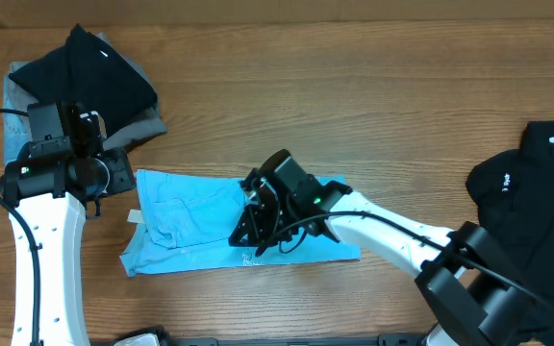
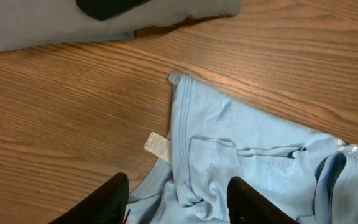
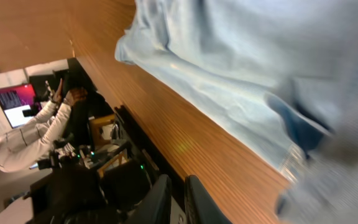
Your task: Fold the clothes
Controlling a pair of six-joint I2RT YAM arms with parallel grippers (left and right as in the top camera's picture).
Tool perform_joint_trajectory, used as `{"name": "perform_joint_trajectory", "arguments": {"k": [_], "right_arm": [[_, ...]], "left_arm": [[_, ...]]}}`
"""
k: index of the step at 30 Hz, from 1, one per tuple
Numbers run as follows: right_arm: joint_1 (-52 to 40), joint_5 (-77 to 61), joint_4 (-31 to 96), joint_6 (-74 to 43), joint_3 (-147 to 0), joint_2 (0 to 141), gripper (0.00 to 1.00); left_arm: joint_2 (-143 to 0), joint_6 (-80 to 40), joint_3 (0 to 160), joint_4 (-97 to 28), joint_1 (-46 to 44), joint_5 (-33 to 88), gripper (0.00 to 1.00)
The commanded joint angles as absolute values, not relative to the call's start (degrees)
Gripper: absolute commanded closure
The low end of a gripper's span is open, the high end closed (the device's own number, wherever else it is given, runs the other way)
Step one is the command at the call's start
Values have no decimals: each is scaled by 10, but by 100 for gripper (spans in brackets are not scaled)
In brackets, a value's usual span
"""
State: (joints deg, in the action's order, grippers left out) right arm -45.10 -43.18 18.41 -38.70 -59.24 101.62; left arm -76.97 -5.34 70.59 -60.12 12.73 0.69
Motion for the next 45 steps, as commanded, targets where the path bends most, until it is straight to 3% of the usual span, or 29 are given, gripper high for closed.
{"name": "perform_joint_trajectory", "arguments": {"k": [1,4,6,11,17,28,34,45], "right_arm": [[-397,-403,236,-352,-600,972,88],[-370,-333,298,-351,-600,955,87],[-359,-302,355,-350,-600,957,86],[-350,-301,374,-321,-600,955,83],[-307,-302,423,-253,-610,899,76],[-210,-294,486,-250,-619,757,74],[-169,-291,515,-251,-619,743,75],[-157,-291,518,-251,-619,743,75]], "left_arm": [[-758,-38,722,-610,123,6,44],[-760,-38,721,-623,123,4,35],[-771,-44,719,-644,125,-3,19],[-818,-99,682,-649,164,14,0],[-929,-11,636,-597,206,135,1],[-1125,48,634,-560,200,151,11],[-1187,93,632,-559,190,204,30],[-1218,99,564,-495,124,206,29]]}}
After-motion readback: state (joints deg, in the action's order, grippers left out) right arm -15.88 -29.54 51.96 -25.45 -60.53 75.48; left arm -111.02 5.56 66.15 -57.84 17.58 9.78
